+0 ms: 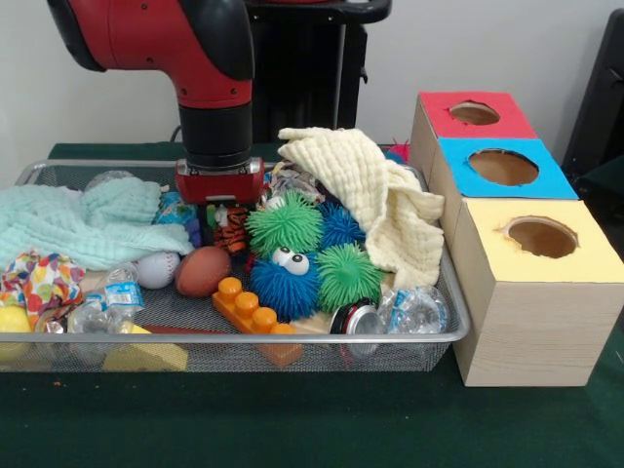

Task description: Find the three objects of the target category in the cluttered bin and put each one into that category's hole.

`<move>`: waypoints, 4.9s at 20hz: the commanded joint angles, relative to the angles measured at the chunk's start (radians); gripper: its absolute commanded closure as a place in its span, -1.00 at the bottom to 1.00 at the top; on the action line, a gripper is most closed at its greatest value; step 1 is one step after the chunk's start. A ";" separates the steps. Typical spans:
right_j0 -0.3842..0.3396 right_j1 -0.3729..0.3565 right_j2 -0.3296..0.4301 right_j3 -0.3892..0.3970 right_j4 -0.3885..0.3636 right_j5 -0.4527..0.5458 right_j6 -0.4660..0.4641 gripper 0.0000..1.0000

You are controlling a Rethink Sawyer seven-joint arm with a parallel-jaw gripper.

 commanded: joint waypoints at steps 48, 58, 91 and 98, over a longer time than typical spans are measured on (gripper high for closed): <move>-0.053 -0.328 0.471 0.301 0.334 0.145 0.225 1.00; -0.033 -0.410 0.459 0.491 0.471 0.062 0.330 1.00; 0.248 -0.262 0.239 0.587 0.539 -0.227 0.377 1.00; 0.232 -0.245 0.244 0.561 0.521 -0.250 0.363 1.00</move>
